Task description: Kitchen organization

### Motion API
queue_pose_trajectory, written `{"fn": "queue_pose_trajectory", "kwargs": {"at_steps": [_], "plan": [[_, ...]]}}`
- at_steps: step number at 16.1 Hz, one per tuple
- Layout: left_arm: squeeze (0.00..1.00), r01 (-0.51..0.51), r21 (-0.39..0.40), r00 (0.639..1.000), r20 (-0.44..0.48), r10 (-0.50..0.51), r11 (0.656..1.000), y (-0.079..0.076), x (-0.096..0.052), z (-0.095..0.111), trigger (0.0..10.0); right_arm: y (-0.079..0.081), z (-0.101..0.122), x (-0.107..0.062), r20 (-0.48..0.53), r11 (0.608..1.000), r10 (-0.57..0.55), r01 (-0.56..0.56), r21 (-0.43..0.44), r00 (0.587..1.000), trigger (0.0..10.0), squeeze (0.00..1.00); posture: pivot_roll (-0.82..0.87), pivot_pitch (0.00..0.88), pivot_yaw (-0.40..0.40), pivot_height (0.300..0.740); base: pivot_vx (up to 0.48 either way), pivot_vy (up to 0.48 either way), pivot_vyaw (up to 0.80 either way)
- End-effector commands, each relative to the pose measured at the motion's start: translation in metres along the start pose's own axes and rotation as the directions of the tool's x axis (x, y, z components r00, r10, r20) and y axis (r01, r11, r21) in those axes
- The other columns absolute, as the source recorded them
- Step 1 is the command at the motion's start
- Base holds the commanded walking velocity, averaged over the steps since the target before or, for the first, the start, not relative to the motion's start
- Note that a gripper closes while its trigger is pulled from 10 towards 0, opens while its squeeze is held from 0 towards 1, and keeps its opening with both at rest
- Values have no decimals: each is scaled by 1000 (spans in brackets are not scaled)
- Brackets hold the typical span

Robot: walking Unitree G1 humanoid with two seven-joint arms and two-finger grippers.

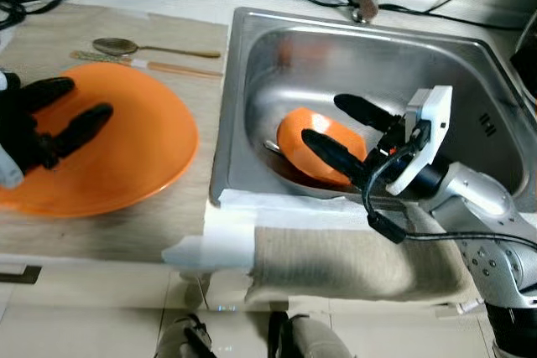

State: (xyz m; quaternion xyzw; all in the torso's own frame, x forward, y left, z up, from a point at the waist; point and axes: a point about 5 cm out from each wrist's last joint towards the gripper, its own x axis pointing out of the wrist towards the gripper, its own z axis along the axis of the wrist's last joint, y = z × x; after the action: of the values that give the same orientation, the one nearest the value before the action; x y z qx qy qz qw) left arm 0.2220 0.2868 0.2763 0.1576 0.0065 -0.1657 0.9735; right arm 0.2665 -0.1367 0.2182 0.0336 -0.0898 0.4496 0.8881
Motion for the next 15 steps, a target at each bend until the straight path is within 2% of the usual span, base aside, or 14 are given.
{"fn": "queue_pose_trajectory", "kwargs": {"at_steps": [1,2,3,6,9,10,11,12,13,15], "plan": [[1000,-50,18,999,-10,50,999,11,-7,1,10000,1,2,-3,-5,1000,-4,4,-7,1000,10000,1000,-79,225,-117,740,0,0,0],[263,-168,57,983,-64,171,984,36,-22,-9,10000,-2,0,-3,-15,1000,-15,15,-10,1000,10000,1000,-74,223,-121,740,0,0,0],[0,-184,74,977,-96,191,980,42,-28,-15,10000,-2,0,-3,-17,1000,-17,17,-10,1000,10000,1000,-71,223,-123,740,0,0,0],[0,-161,62,981,-102,167,985,41,-28,-15,10000,-4,0,0,-17,1000,-20,20,-11,1000,10000,1000,-65,226,-122,740,0,0,0],[0,-156,54,977,-141,162,986,47,-32,-18,10000,-5,1,0,-20,1000,-25,25,-14,999,10000,1000,-72,225,-112,740,0,0,0],[0,-122,37,980,-153,126,992,45,-32,-22,10000,-4,1,-2,-24,1000,-23,23,-14,999,10000,1000,-71,225,-112,740,0,0,0],[0,-29,29,982,-186,33,999,30,-24,-31,10000,-5,1,-4,-35,999,-25,24,-23,999,10000,1000,-72,224,-111,740,0,0,0],[0,-20,27,982,-188,25,999,28,-22,-32,10000,-5,1,-4,-36,999,-26,25,-24,999,10000,1000,-72,224,-111,740,0,0,0],[0,26,39,981,-193,-18,999,18,-12,-35,10000,-6,2,-3,-38,999,-21,20,-33,999,10000,1000,-73,224,-115,740,0,0,0],[0,68,34,979,-195,-60,997,11,-4,-36,10000,-7,4,-3,-37,999,-19,18,-39,999,10000,1000,-75,223,-115,740,0,0,0]]}}
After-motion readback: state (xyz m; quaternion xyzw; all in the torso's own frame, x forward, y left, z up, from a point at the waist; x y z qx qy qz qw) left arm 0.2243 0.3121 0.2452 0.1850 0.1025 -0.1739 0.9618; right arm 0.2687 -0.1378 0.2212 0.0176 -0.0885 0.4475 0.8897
